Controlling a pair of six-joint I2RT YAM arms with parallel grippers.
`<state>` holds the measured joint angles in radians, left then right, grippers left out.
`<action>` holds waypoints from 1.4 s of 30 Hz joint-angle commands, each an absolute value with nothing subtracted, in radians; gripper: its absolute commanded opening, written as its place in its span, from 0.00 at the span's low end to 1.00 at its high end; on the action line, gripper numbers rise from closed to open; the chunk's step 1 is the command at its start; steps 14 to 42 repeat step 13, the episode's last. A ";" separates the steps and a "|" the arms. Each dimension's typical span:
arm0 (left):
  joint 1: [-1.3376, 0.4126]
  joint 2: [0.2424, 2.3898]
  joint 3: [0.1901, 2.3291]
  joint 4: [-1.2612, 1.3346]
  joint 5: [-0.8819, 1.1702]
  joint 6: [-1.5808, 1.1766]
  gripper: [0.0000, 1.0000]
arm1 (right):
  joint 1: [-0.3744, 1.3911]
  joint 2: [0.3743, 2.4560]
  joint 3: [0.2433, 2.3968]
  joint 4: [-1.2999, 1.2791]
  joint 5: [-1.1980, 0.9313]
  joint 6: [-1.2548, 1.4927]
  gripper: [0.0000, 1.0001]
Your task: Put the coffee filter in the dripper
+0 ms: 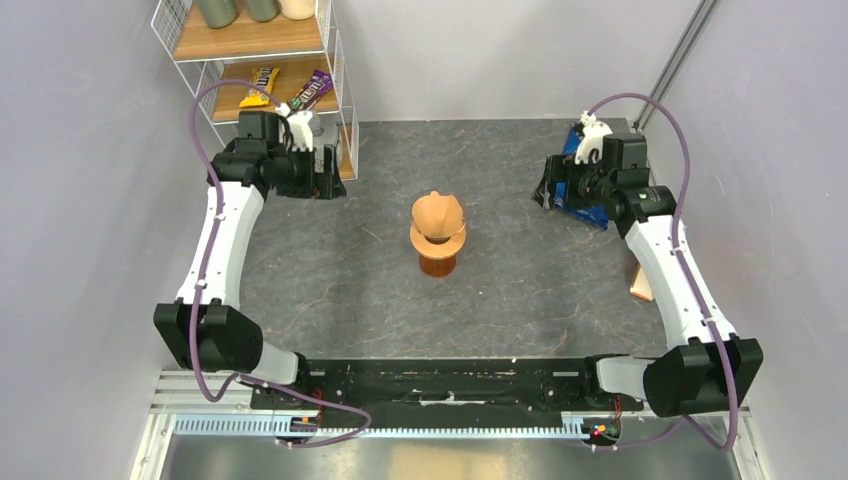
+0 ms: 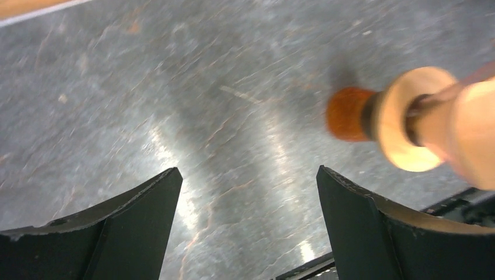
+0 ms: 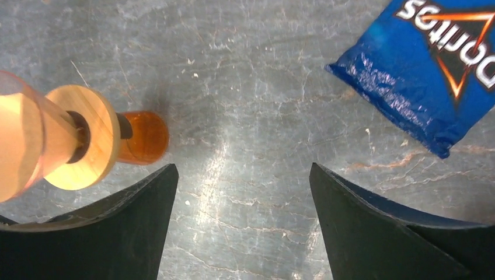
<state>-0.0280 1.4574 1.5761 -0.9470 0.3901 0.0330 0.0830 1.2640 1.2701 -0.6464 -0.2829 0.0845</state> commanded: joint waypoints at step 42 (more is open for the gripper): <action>-0.079 1.432 1.345 -0.736 0.062 0.103 0.95 | 0.086 1.289 1.165 -0.532 -0.290 0.013 0.97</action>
